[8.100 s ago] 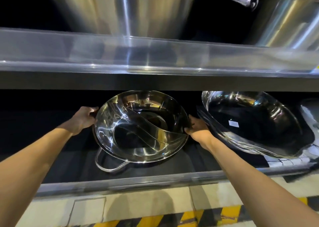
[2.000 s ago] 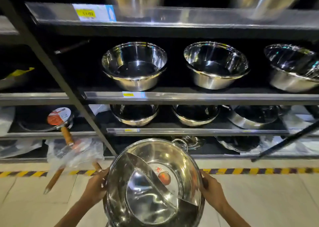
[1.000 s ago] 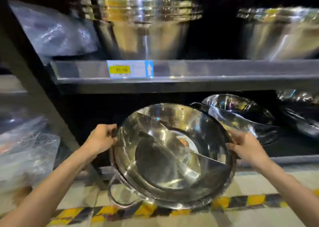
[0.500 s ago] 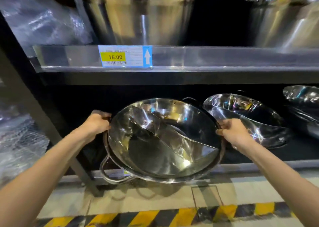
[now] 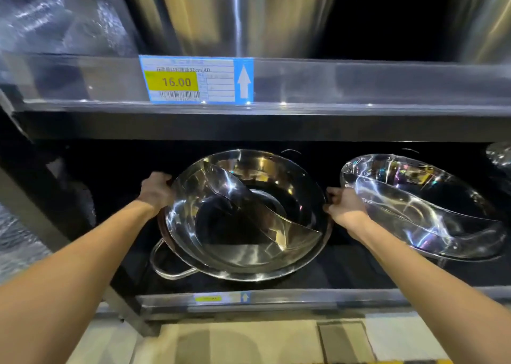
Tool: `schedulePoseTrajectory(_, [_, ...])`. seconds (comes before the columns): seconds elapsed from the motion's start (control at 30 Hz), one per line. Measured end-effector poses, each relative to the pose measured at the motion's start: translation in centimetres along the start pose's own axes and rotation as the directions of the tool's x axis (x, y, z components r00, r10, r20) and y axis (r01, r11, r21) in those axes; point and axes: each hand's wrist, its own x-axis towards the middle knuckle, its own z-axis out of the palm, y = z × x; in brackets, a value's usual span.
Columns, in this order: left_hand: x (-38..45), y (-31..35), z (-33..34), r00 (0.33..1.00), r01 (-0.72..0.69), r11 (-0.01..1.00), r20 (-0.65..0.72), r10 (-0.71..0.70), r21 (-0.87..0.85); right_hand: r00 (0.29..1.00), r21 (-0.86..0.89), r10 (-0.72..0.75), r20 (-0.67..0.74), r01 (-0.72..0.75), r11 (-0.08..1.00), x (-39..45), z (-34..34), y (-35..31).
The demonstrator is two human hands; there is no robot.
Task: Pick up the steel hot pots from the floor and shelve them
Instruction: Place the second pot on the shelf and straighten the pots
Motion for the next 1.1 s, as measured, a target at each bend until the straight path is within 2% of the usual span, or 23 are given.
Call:
schedulePoseTrajectory(0.37, [1.7, -1.2, 1.8, 0.998, 0.061, 0.995, -0.007, -0.062, -0.082, 0.997, -0.072, -0.063, -0.034, 0.06, 0.996, 0.6, 1.3, 0.5])
schedulePoseTrajectory(0.53, [0.8, -1.1, 2.3, 0.999, 0.04, 0.999, -0.018, -0.041, -0.031, 0.999, -0.019, -0.033, 0.002, 0.033, 0.999, 0.2, 1.0, 0.8])
schedulePoseTrajectory(0.6, [-0.5, -0.7, 2.2, 0.995, -0.002, 0.999, -0.103, 0.005, 0.035, 1.0, -0.002, -0.01, 0.02, 0.01, 1.0, 0.1, 0.8, 1.0])
schedulePoseTrajectory(0.67, [-3.6, -0.3, 1.9, 0.977, -0.081, 0.997, -0.199, 0.081, 0.012, 0.999, 0.021, 0.012, 0.042, -0.013, 1.0, -0.3, 0.7, 1.3])
schedulePoseTrajectory(0.77, [-11.1, -1.3, 2.5, 0.91, -0.259, 0.966, -0.34, 0.237, -0.019, 0.997, 0.051, 0.041, 0.065, -0.044, 0.998, -0.9, 0.3, 1.7])
schedulePoseTrajectory(0.8, [-13.7, -1.8, 3.0, 0.912, -0.247, 0.968, -0.349, 0.217, -0.043, 0.996, 0.065, 0.046, 0.071, -0.05, 0.997, -1.0, 0.2, 1.8])
schedulePoseTrajectory(0.9, [-18.5, -2.3, 5.3, 0.962, -0.048, 0.983, -0.274, -0.002, -0.176, 0.996, 0.097, 0.047, 0.077, -0.055, 0.994, -1.2, 0.5, 1.4])
schedulePoseTrajectory(1.03, [-20.8, -1.4, 6.9, 0.943, 0.049, 0.976, -0.312, -0.116, -0.214, 0.998, 0.063, 0.04, 0.052, -0.043, 0.997, -1.7, 1.2, 1.0])
schedulePoseTrajectory(1.1, [-21.3, -1.1, 7.6, 0.956, 0.093, 0.958, -0.245, -0.162, -0.273, 0.999, 0.063, 0.035, 0.034, -0.037, 0.997, -2.0, 1.4, 0.9])
